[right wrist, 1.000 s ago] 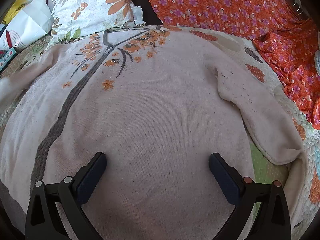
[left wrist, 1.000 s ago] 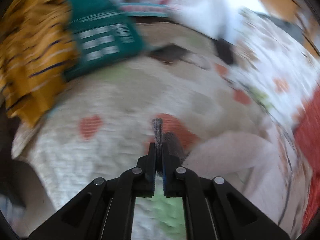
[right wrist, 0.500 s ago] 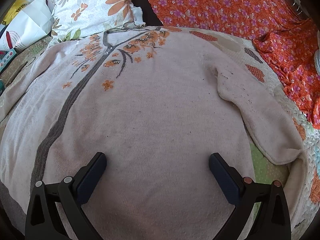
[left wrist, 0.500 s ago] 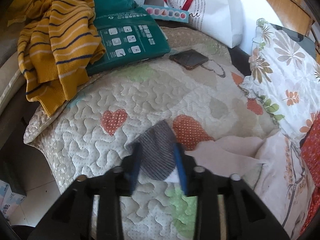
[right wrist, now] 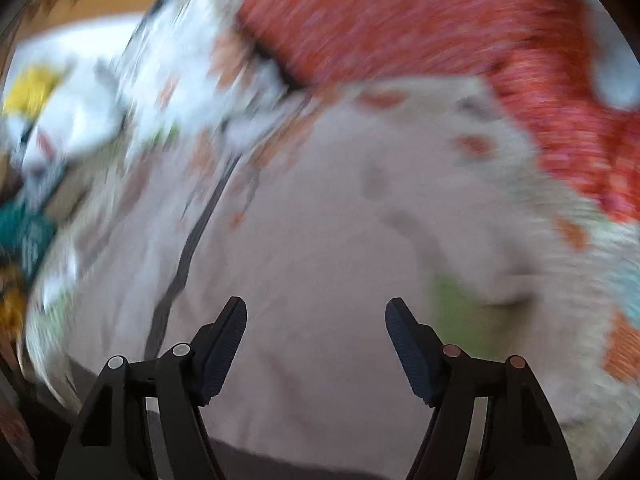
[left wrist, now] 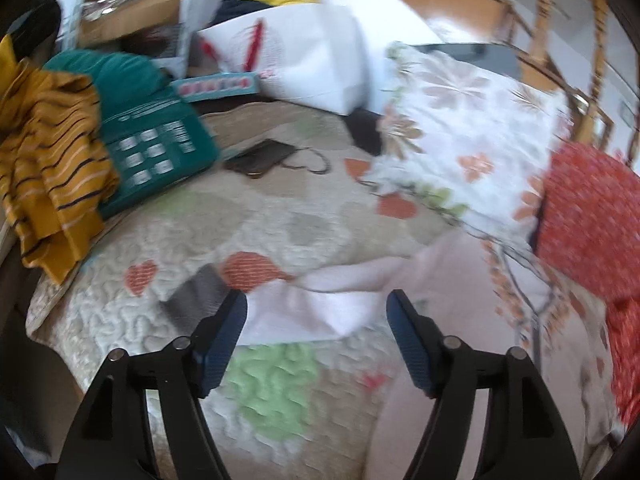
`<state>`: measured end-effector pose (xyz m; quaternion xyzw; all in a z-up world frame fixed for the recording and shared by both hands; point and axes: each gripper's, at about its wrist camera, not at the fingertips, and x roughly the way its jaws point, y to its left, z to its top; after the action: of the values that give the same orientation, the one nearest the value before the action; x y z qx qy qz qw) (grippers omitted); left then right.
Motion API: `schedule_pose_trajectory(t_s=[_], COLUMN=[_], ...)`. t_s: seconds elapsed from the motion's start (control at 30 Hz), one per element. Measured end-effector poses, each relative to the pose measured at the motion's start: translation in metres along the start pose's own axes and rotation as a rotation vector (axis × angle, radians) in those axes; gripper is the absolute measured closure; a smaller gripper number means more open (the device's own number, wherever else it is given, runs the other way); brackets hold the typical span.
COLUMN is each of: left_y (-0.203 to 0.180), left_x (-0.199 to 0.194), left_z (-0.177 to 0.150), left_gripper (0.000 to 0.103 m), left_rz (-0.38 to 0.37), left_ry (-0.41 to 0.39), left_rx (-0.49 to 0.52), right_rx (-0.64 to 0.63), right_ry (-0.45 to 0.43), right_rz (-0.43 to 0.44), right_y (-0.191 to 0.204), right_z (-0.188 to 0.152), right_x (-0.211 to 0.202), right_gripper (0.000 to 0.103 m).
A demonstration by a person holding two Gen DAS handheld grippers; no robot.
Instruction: Fold small clothes
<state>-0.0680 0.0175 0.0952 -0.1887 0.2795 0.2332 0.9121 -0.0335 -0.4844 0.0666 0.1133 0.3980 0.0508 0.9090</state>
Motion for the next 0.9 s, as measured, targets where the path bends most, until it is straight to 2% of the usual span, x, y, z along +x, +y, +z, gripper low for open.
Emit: schedule_pose_trajectory(t_s=[0.07, 0.13, 0.17, 0.23, 0.33, 0.37, 0.4, 0.43, 0.47, 0.53, 0.6, 0.73, 0.8, 0.83, 0.87, 0.9], left_y=[-0.007, -0.012, -0.012, -0.015, -0.021, -0.022, -0.022, -0.022, -0.023, -0.018, -0.014, -0.008, -0.007, -0.008, -0.009, -0.011], left_x=[0.005, 0.009, 0.009, 0.01, 0.007, 0.006, 0.007, 0.007, 0.009, 0.01, 0.011, 0.014, 0.017, 0.018, 0.019, 0.019], left_z=[-0.003, -0.006, -0.007, -0.01, -0.013, -0.014, -0.014, -0.014, -0.014, -0.015, -0.015, -0.015, -0.015, -0.016, -0.016, -0.017], left_gripper=[0.03, 0.03, 0.03, 0.03, 0.03, 0.03, 0.03, 0.03, 0.03, 0.03, 0.03, 0.03, 0.03, 0.03, 0.03, 0.03], left_rz=[-0.05, -0.098, -0.111, -0.133, -0.129, -0.127, -0.122, -0.115, -0.107, -0.101, -0.098, -0.095, -0.102, -0.109, -0.112, -0.114], left_ry=[0.039, 0.074, 0.083, 0.092, 0.086, 0.085, 0.087, 0.091, 0.096, 0.104, 0.109, 0.122, 0.136, 0.145, 0.149, 0.152], left_rx=[0.006, 0.005, 0.006, 0.007, 0.014, 0.019, 0.024, 0.031, 0.035, 0.037, 0.031, 0.015, 0.004, 0.0, 0.001, 0.006], right_rx=[0.08, 0.153, 0.194, 0.277, 0.337, 0.313, 0.292, 0.279, 0.274, 0.245, 0.176, 0.088, 0.037, 0.021, 0.026, 0.052], right_ry=[0.008, 0.084, 0.119, 0.178, 0.225, 0.204, 0.202, 0.216, 0.243, 0.247, 0.21, 0.107, 0.067, 0.055, 0.051, 0.046], right_rz=[-0.107, -0.229, -0.239, -0.193, -0.144, -0.16, -0.151, -0.118, -0.061, -0.061, -0.147, -0.404, -0.579, -0.644, -0.656, -0.617], right_y=[-0.043, -0.088, -0.103, -0.127, -0.136, -0.13, -0.123, -0.116, -0.11, -0.106, -0.104, -0.123, -0.133, -0.137, -0.143, -0.148], right_z=[-0.001, -0.009, -0.013, -0.023, -0.037, -0.036, -0.037, -0.037, -0.035, -0.027, -0.011, 0.03, 0.045, 0.05, 0.052, 0.053], right_x=[-0.018, -0.018, -0.016, -0.01, 0.005, 0.005, 0.006, 0.007, 0.011, 0.01, -0.003, -0.038, -0.05, -0.054, -0.057, -0.061], right_gripper=[0.025, 0.025, 0.025, 0.025, 0.026, 0.033, 0.044, 0.077, 0.097, 0.097, 0.097, 0.097, 0.096, 0.093, 0.086, 0.081])
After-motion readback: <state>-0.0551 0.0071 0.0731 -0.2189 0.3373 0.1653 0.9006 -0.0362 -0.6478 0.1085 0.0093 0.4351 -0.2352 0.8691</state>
